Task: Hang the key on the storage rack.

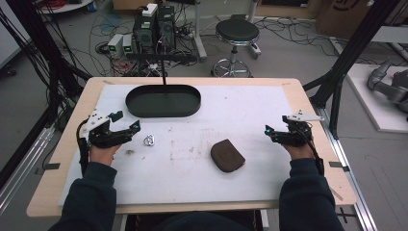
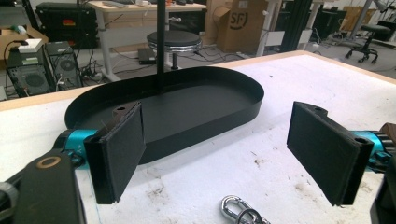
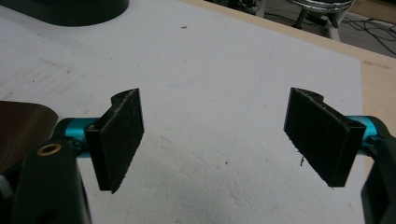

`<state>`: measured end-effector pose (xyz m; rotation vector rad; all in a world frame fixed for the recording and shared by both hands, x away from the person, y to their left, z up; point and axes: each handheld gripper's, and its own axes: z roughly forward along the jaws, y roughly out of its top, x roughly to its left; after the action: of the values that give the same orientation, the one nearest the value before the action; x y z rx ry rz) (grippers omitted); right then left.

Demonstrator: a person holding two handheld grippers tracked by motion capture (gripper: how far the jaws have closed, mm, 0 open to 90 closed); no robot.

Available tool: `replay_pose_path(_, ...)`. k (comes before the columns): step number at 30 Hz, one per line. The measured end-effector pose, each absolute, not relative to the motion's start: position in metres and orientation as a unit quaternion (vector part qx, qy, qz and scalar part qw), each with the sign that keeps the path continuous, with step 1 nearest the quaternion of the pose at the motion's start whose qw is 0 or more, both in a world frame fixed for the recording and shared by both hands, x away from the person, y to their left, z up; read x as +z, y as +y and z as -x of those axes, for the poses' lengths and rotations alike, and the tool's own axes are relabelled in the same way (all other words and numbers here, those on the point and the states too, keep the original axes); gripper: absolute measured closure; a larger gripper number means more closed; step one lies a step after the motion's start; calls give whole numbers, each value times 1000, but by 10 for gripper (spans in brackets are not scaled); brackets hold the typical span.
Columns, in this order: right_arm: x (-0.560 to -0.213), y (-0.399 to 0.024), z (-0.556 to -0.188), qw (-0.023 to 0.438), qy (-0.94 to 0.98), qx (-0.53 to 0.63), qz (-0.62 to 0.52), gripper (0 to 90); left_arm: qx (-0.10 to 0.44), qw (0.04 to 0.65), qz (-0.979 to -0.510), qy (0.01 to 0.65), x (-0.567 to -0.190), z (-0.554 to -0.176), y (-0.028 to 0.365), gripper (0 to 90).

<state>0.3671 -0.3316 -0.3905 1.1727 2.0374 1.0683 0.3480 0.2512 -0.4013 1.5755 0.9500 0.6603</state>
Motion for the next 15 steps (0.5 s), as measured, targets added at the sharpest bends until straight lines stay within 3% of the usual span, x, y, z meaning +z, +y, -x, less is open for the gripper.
replay_pose_path(8,-391,-334,-368,271,761,401,-432,203,270,551,-677,405,-404,-350,249,201)
replay_pose_path(15,-391,-333,-367,277,763,401,-426,203,263,544,-697,388,-407,-347,248,288)
